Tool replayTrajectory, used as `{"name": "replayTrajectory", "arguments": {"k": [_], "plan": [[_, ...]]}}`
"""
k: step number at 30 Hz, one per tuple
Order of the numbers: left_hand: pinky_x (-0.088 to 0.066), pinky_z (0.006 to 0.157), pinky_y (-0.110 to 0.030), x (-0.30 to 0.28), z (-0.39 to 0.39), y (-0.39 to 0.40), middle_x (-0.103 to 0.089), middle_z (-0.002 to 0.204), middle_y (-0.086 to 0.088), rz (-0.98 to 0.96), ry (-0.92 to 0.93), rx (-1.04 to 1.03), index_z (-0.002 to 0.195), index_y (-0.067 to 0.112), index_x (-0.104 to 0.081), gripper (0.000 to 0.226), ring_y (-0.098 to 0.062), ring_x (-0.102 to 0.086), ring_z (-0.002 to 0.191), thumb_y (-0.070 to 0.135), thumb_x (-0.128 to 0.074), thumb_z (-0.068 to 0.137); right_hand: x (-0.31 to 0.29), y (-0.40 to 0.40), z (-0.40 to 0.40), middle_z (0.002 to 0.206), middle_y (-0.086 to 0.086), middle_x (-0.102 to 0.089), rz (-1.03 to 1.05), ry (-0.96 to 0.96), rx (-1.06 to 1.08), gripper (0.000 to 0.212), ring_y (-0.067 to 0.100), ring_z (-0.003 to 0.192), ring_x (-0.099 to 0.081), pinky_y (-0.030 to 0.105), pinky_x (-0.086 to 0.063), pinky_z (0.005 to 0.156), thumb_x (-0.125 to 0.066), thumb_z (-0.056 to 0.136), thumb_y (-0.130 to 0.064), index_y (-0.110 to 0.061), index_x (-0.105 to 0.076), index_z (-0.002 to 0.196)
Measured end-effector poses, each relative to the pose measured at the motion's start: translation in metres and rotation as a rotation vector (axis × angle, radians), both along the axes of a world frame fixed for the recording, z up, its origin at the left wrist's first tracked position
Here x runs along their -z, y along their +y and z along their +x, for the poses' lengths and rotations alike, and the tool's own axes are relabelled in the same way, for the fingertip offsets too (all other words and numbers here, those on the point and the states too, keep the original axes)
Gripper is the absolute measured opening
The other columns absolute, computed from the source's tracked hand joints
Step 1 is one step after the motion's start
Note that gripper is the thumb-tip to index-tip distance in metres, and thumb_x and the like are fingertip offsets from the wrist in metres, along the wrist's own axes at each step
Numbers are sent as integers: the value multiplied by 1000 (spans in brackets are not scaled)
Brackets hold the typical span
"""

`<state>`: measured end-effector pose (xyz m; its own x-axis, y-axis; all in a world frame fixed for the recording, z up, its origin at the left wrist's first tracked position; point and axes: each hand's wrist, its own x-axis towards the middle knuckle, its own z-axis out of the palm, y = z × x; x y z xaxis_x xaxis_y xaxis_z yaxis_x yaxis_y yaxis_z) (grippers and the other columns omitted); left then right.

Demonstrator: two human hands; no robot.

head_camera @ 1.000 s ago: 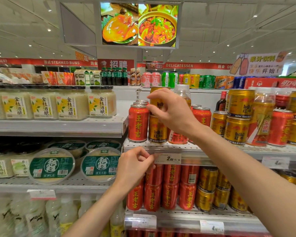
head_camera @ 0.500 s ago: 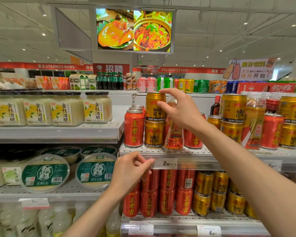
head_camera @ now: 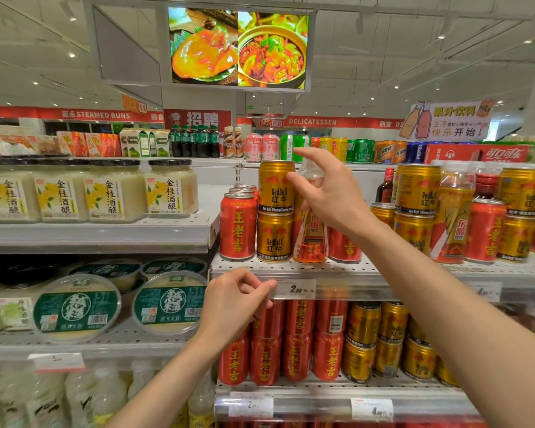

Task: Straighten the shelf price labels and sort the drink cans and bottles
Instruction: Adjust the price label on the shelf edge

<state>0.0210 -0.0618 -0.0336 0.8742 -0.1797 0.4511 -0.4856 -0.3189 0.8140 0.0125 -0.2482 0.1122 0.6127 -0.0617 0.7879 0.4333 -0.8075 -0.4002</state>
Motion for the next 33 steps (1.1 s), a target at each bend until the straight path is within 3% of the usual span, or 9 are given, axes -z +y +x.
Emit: {"name": "replayTrajectory", "arguments": {"k": [3, 8, 11, 12, 14, 18, 25, 29, 33], "plan": [[-63, 75, -39, 0, 0, -1, -78, 61, 6, -4, 18, 0, 75, 13, -70, 27, -12, -76, 57, 34, -81, 88, 3, -16, -4, 152, -1, -48, 41, -16, 48, 55, 30, 111, -69, 52, -57, 93, -64, 97, -40, -24, -50, 147], [-55, 61, -29, 0, 0, -2, -78, 62, 1, -29, 65, 17, 77, 9, -69, 27, -17, -76, 57, 31, -80, 89, 11, -34, -8, 156, -3, -46, 28, 73, 88, 63, 27, 103, -73, 45, -60, 90, -60, 96, -53, -34, -39, 152], [-58, 61, -32, 1, 0, -2, -78, 62, -1, -28, 56, 23, 78, 8, -69, 27, -19, -76, 56, 30, -80, 89, 10, -38, -6, 160, 0, -41, 39, 130, 69, 58, 13, 65, -76, 11, -53, 61, -60, 100, -43, -34, -34, 151], [-59, 61, -33, 2, 1, -2, -78, 62, 0, -25, 52, 25, 78, 7, -69, 28, -20, -76, 56, 30, -80, 89, 8, -38, -6, 161, 2, -40, 47, 153, 58, 57, 12, 60, -74, 9, -50, 55, -60, 101, -40, -34, -32, 150], [-59, 62, -32, 2, 2, -1, -78, 62, 0, -20, 45, 31, 77, 7, -69, 29, -22, -76, 55, 31, -80, 89, 7, -40, -7, 161, 5, -39, 55, 182, 21, 59, 16, 60, -75, 15, -55, 65, -62, 100, -37, -35, -30, 150], [-60, 63, -32, 3, 3, 1, -78, 62, 0, -9, 40, 44, 77, 7, -68, 29, -21, -75, 55, 31, -80, 89, 8, -48, -9, 164, 1, -34, -12, 255, -11, 81, 26, 70, -75, 46, -61, 87, -72, 93, -34, -42, -21, 155], [-58, 58, -31, 2, 2, 1, -78, 63, 0, -5, 34, 49, 78, 7, -68, 30, -22, -75, 54, 32, -79, 89, 6, -49, -15, 167, -2, -28, -53, 289, -18, 96, 22, 87, -71, 52, -58, 93, -78, 88, -32, -43, -14, 158], [-61, 62, -34, 1, 1, 1, -78, 63, 0, 5, 19, 39, 79, 8, -68, 29, -20, -76, 56, 32, -79, 89, 8, -46, -18, 168, 0, -26, -86, 274, -5, 100, 6, 75, -61, 51, -59, 93, -78, 88, -28, -42, -10, 160], [-64, 70, -41, 2, 0, 1, -78, 63, 3, 23, -10, 24, 78, 11, -68, 28, -16, -76, 56, 34, -79, 90, 9, -45, -18, 169, 0, -22, -119, 259, 33, 102, 11, 69, -67, 46, -61, 87, -77, 89, -31, -44, -6, 161]]}}
